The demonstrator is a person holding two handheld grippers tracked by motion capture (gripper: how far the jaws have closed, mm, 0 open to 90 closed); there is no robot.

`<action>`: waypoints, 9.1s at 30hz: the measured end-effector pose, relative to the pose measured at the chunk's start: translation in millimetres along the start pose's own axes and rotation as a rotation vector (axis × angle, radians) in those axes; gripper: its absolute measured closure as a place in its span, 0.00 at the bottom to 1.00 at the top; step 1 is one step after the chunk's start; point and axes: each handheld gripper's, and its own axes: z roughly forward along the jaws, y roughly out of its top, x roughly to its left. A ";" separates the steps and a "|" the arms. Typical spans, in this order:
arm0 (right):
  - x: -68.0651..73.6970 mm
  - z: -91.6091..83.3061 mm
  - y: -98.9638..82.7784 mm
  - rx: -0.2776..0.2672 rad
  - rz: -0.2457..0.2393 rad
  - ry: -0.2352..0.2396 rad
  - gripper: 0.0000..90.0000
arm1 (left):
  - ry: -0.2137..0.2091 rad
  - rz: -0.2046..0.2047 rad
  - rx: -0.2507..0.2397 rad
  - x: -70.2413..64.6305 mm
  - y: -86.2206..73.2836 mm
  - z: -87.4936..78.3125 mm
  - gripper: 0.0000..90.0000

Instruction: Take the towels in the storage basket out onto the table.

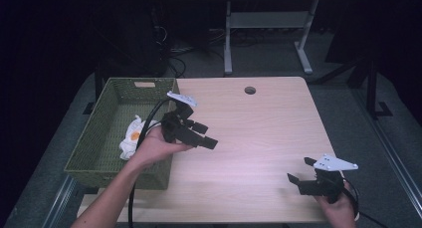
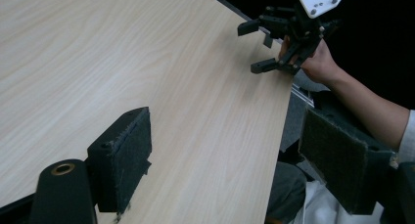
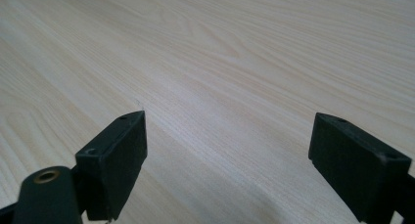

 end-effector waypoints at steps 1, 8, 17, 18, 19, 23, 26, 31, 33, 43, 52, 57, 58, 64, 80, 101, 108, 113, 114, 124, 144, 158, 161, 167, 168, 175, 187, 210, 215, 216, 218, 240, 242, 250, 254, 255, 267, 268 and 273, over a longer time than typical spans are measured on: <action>-0.1 0.1 0.0 0.000 0.000 -0.001 0.16 | 0.001 -0.002 -0.005 1.3 -0.1 -4.1 0.22; -0.9 0.4 0.5 -0.005 -0.006 0.002 0.16 | 0.013 -0.040 -0.044 15.6 -6.2 -34.9 0.24; 0.1 -1.0 0.9 -0.004 -0.004 0.006 0.16 | 0.083 -0.092 -0.062 34.7 -22.5 -71.0 0.25; 0.1 -0.8 0.9 -0.003 -0.006 0.005 0.16 | 0.088 -0.102 -0.068 37.0 -24.7 -75.1 0.25; 0.1 -0.7 0.9 -0.004 -0.007 0.005 0.16 | 0.097 -0.106 -0.072 39.5 -27.0 -79.3 0.26; -0.4 0.1 0.9 0.001 -0.009 0.002 0.16 | 0.128 -0.140 -0.082 50.7 -37.5 -94.1 0.29; 0.0 0.1 0.9 0.001 -0.006 0.002 0.16 | 0.145 -0.166 -0.092 58.4 -46.4 -103.3 0.31; 0.4 -0.3 0.9 -0.001 -0.010 0.006 0.16 | 0.183 -0.210 -0.091 72.3 -62.0 -112.9 0.33; 0.5 -0.7 0.9 -0.001 -0.014 0.006 0.16 | 0.202 -0.230 -0.082 78.3 -68.0 -115.7 0.33; -0.1 -1.0 1.1 -0.001 -0.012 0.007 0.16 | 0.289 -0.320 -0.051 102.8 -91.7 -122.0 0.35; 0.0 -1.0 1.6 -0.001 -0.015 0.008 0.16 | 0.419 -0.372 0.120 123.6 -102.6 -102.2 0.39; -0.1 -1.4 1.8 -0.001 -0.012 0.009 0.16 | 0.499 -0.382 0.256 136.0 -106.7 -85.7 0.41; -0.1 -1.4 1.8 -0.001 -0.013 0.009 0.16 | 0.512 -0.382 0.275 137.6 -106.9 -82.6 0.42; -0.4 -3.4 2.1 -0.008 -0.017 0.007 0.16 | 0.558 -0.402 0.372 149.7 -109.1 -60.5 0.44; 0.7 -5.9 2.9 -0.018 -0.017 0.005 0.16 | 0.664 -0.320 0.563 157.1 -112.0 -27.0 0.63; 0.4 -5.2 2.2 -0.013 -0.022 0.005 0.16 | 0.621 -0.446 0.401 161.3 -111.9 -63.0 0.84; 0.4 -4.7 2.3 -0.012 -0.020 0.004 0.16 | 0.593 -0.477 0.284 154.1 -111.4 -93.7 0.84; 0.7 -4.2 2.4 -0.014 -0.018 0.003 0.16 | 0.565 -0.481 0.193 145.6 -107.5 -114.1 0.84; 0.7 -4.1 2.5 -0.012 -0.017 0.004 0.16 | 0.562 -0.480 0.176 143.9 -106.7 -117.8 0.84; 0.8 -3.9 2.5 -0.016 -0.013 0.004 0.16 | 0.519 -0.487 0.042 131.2 -105.1 -147.7 0.84; 0.8 -3.5 2.2 -0.018 -0.003 0.008 0.16 | 0.434 -0.467 -0.121 114.3 -106.3 -168.4 0.84; -2.2 -2.0 2.8 -0.025 0.009 0.002 0.16 | 0.384 -0.447 -0.201 104.5 -104.2 -176.7 0.83; -2.7 -2.3 2.9 -0.028 0.015 0.004 0.16 | 0.371 -0.445 -0.223 102.3 -104.2 -179.3 0.83; -3.4 -2.7 3.4 -0.026 0.037 0.000 0.16 | 0.348 -0.431 -0.242 99.0 -103.5 -182.3 0.83; -3.2 -2.7 3.4 -0.027 0.038 0.000 0.16 | 0.346 -0.427 -0.243 98.7 -103.2 -182.8 0.83; -2.8 -2.7 2.9 -0.023 0.031 0.001 0.16 | 0.327 -0.414 -0.261 94.5 -98.7 -183.2 0.83; -2.6 -3.6 2.9 -0.025 0.039 0.001 0.16 | 0.312 -0.417 -0.284 92.7 -97.6 -186.1 0.83; -2.4 -4.0 3.4 -0.025 0.035 0.006 0.16 | 0.246 -0.329 -0.296 66.4 -54.2 -172.0 0.83; -1.8 -3.9 3.6 -0.022 0.028 0.007 0.16 | 0.229 -0.304 -0.282 59.8 -40.2 -161.8 0.83; -1.8 -3.9 3.6 -0.023 0.030 0.007 0.16 | 0.225 -0.295 -0.279 58.7 -37.5 -159.6 0.83; -1.7 -4.3 3.6 -0.026 0.035 0.009 0.16 | 0.220 -0.290 -0.274 56.2 -31.9 -154.9 0.83; -3.0 -5.8 3.2 -0.029 0.040 0.009 0.15 | 0.163 -0.241 -0.207 48.0 0.0 -109.3 0.83; -3.3 -6.1 3.2 -0.030 0.041 0.010 0.16 | 0.158 -0.236 -0.203 47.4 3.2 -103.4 0.83; -3.4 -7.1 2.9 -0.032 0.041 0.010 0.16 | 0.148 -0.227 -0.184 45.8 9.1 -90.1 0.83; -3.9 -8.0 2.9 -0.033 0.044 0.010 0.15 | 0.139 -0.223 -0.180 44.7 12.3 -83.9 0.83; -4.1 -8.1 2.9 -0.033 0.043 0.011 0.15 | 0.138 -0.221 -0.177 44.7 13.1 -82.1 0.83; -5.0 -9.7 2.8 -0.040 0.043 0.007 0.15 | 0.114 -0.205 -0.157 40.6 23.4 -61.0 0.83; -5.1 -9.8 2.8 -0.040 0.043 0.007 0.15 | 0.110 -0.204 -0.157 40.2 24.4 -58.7 0.83; -5.3 -10.6 2.8 -0.041 0.045 0.005 0.15 | 0.102 -0.198 -0.145 38.5 28.5 -49.0 0.83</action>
